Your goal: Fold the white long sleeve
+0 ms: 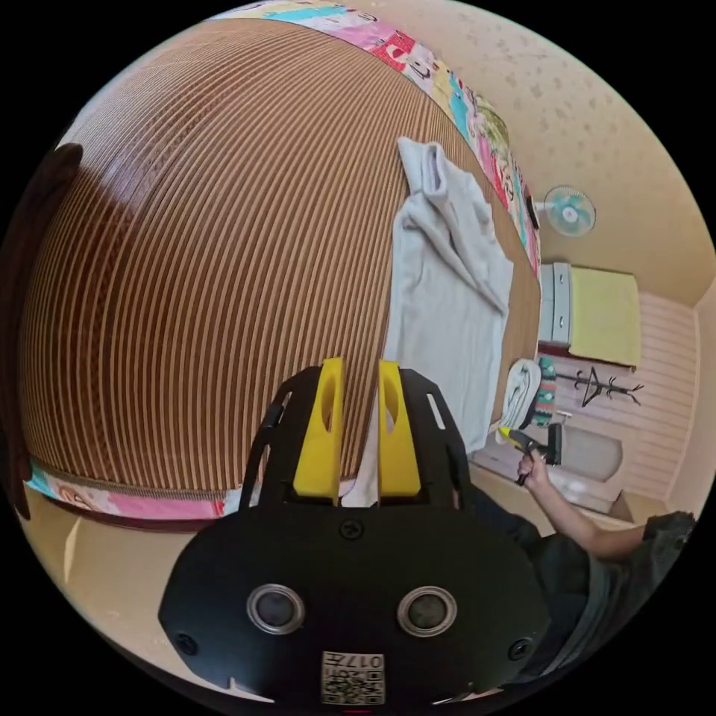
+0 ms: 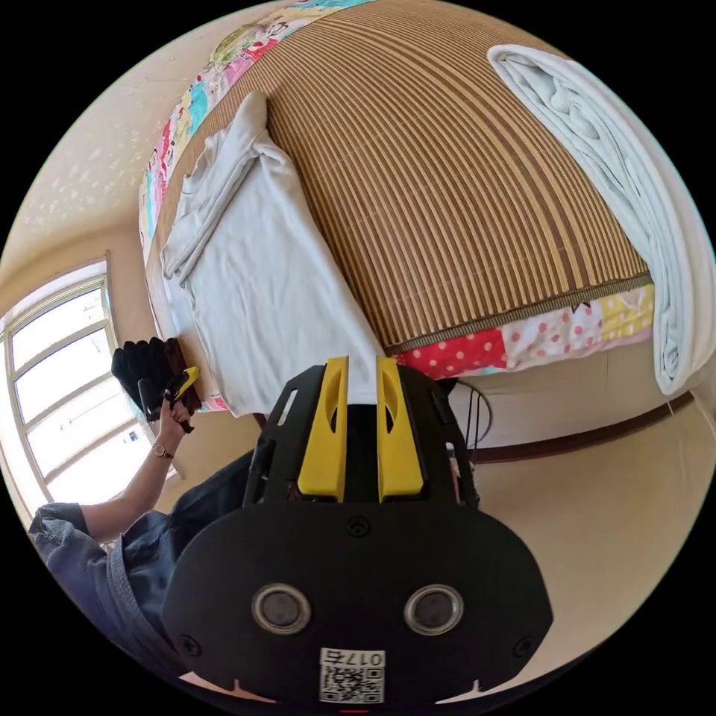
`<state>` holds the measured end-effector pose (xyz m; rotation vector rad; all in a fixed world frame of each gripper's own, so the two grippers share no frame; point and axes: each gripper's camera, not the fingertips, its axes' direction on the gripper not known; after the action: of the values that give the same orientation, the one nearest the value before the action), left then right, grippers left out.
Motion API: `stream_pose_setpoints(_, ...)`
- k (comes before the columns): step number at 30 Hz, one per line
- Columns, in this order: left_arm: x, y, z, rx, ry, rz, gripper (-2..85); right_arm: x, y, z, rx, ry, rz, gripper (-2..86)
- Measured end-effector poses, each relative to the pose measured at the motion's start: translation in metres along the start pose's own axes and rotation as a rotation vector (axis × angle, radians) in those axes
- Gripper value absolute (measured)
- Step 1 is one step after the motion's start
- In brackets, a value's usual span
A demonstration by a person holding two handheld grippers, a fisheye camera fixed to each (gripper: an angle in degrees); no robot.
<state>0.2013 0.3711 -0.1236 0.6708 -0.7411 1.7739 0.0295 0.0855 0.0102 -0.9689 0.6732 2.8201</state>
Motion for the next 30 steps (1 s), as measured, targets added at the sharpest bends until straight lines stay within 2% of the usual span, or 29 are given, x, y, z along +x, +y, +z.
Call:
stream_pose_setpoints(3, -0.003, 0.081, 0.003, -0.124, -0.017, 0.029, 8.5, 0.035, -0.006, 0.0, -0.135, 0.005, 0.021, 9.9)
stream_pose_setpoints(6, -0.004, 0.125, 0.014, -0.279, 0.018, 0.086, 12.3, 0.061, -0.016, 0.0, -0.227, -0.045, 0.016, 11.6)
stream_pose_setpoints(10, -0.007, 0.122, 0.027, -0.344, 0.029, 0.104, 13.3, 0.081, -0.041, -0.005, -0.277, -0.129, 0.007, 11.8)
stream_pose_setpoints(12, -0.018, 0.096, 0.026, -0.328, 0.102, 0.051, 12.8, 0.084, -0.053, -0.01, -0.305, -0.208, -0.021, 8.7)
stream_pose_setpoints(15, -0.04, 0.074, 0.033, -0.459, 0.223, -0.035, 5.4, 0.084, -0.058, -0.036, -0.334, -0.219, -0.136, 4.6)
stream_pose_setpoints(18, -0.032, 0.069, -0.003, -0.487, 0.419, 0.105, 2.5, 0.101, -0.049, -0.074, -0.361, -0.57, -0.213, 3.7)
stream_pose_setpoints(19, -0.029, 0.069, -0.015, -0.483, 0.46, 0.134, 2.2, 0.108, -0.042, -0.094, -0.339, -0.712, -0.242, 3.4)
stream_pose_setpoints(21, -0.012, 0.069, -0.075, -0.425, 0.704, 0.236, 1.5, 0.112, -0.027, -0.133, -0.267, -0.864, -0.328, 3.1)
stream_pose_setpoints(24, 0.011, 0.08, -0.15, -0.343, 0.949, 0.347, 1.5, 0.119, 0.003, -0.193, -0.084, -1.14, -0.43, 2.8)
stream_pose_setpoints(26, 0.021, 0.086, -0.181, -0.303, 1.051, 0.374, 1.8, 0.124, 0.017, -0.222, 0.082, -1.311, -0.468, 2.5)
stream_pose_setpoints(28, 0.022, 0.085, -0.198, -0.225, 1.128, 0.346, 2.4, 0.129, 0.013, -0.229, 0.199, -1.335, -0.423, 2.3)
stream_pose_setpoints(30, 0.008, 0.067, -0.205, -0.059, 1.138, 0.202, 2.9, 0.135, -0.009, -0.223, 0.276, -1.305, -0.303, 2.2)
